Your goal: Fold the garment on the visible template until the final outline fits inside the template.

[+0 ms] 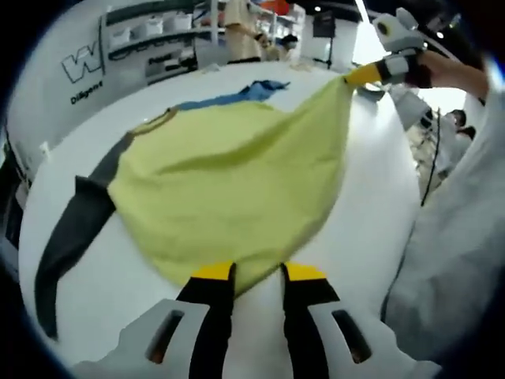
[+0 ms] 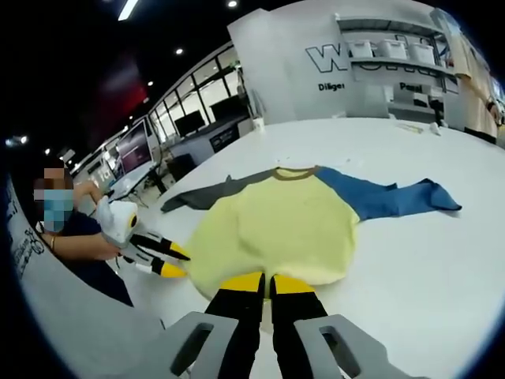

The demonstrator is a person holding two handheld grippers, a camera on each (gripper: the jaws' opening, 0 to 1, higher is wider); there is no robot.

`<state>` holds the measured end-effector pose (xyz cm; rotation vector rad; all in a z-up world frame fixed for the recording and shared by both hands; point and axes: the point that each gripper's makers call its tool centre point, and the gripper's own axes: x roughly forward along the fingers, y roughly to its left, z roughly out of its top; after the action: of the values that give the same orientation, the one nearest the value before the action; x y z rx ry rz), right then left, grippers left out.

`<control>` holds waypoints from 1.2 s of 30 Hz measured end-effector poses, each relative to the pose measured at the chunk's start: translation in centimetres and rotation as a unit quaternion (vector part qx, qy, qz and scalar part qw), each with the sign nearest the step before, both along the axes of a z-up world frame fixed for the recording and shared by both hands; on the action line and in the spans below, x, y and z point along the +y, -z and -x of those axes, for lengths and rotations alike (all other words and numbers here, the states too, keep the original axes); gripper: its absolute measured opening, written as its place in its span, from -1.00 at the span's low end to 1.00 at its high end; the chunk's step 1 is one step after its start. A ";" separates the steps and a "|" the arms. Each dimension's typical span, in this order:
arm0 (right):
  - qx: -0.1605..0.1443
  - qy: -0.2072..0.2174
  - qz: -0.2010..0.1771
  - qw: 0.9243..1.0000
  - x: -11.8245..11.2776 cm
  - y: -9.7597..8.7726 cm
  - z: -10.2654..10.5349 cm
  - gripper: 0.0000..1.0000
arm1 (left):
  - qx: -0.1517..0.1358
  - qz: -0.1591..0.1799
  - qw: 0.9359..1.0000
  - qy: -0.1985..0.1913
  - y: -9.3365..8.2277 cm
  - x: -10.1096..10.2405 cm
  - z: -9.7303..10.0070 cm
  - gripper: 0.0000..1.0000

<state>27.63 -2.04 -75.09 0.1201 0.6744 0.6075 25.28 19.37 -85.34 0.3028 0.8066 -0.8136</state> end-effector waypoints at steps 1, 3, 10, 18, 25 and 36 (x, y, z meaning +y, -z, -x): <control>0.000 0.001 0.000 1.000 0.0 0.0 0.0 -1.00 | -0.003 -0.002 1.000 0.000 0.0 0.0 -0.2 -0.69; 0.001 0.003 0.001 1.000 -0.1 0.1 -0.2 -1.00 | -0.007 -0.003 1.000 -0.004 0.1 0.3 -1.1 -0.81; -0.002 0.008 0.002 1.000 0.1 -0.1 -1.8 -1.00 | -0.011 0.010 1.000 -0.002 -1.6 0.6 -3.0 -0.97; -0.011 0.015 0.008 1.000 1.5 0.2 -6.5 -1.00 | -0.025 0.037 0.998 -0.034 -4.3 1.4 -8.4 -0.98; 0.003 0.020 0.019 1.000 3.2 2.0 -11.2 -1.00 | -0.030 0.038 0.997 -0.066 -4.2 2.3 -13.2 -0.98; 0.019 0.013 0.037 0.999 5.6 5.2 -13.9 -0.76 | -0.035 0.049 0.991 -0.119 -3.0 3.8 -16.5 -0.91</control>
<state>41.54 3.54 -80.26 0.0718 0.7294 0.5551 41.74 23.16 -82.30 0.1435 0.7192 -0.6129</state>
